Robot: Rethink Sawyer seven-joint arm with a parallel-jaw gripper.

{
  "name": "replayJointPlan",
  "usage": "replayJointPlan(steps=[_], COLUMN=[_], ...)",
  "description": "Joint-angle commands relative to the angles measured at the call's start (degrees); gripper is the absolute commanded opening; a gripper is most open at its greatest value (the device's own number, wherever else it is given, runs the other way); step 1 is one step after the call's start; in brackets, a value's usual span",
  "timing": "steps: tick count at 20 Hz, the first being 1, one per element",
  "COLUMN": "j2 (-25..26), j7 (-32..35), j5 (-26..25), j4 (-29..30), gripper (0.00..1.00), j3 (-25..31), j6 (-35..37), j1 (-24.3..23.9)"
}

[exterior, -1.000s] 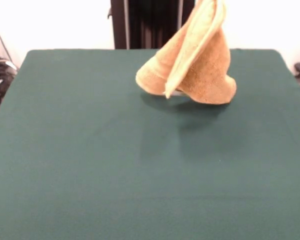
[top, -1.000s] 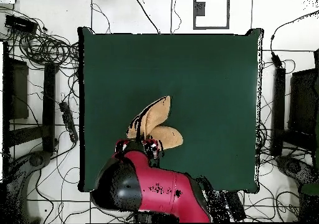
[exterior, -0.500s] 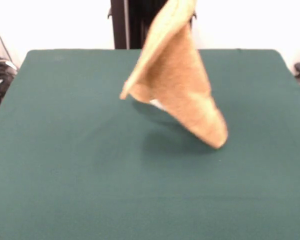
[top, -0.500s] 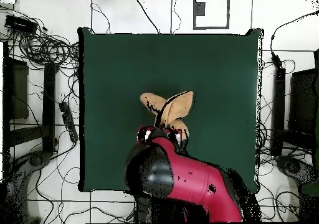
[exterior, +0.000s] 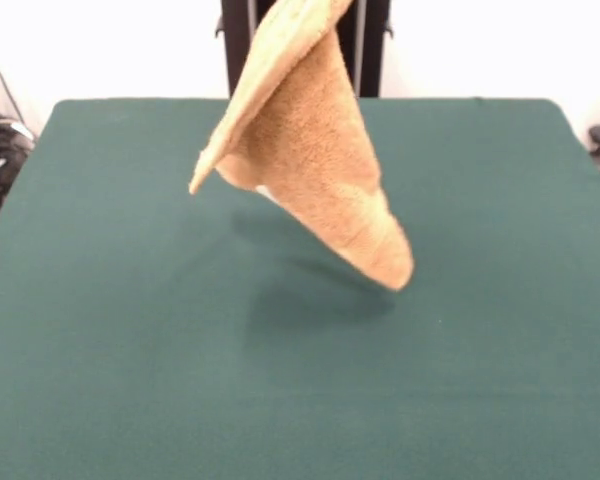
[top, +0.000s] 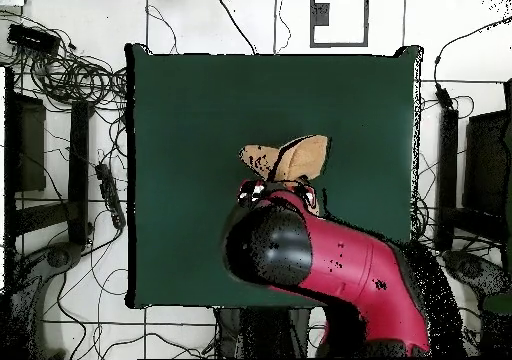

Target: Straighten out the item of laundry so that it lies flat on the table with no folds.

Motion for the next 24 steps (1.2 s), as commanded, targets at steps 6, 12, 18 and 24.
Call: replayJointPlan(steps=[6, 12, 18, 24], j2=[1.57, 2.79, 5.45, 8.29], j7=[2.56, 4.40, -0.35, 4.15], j5=[0.18, 2.34, 0.52, -1.40], j4=[-6.97, 2.31, -0.33, 1.66], gripper=[0.00, 0.00, 0.00, 0.00], j3=[6.73, 9.80, 12.86, 12.48], j6=[9.31, -4.99, -3.64, -7.07], j1=[-0.94, -1.51, -5.26, -3.60])
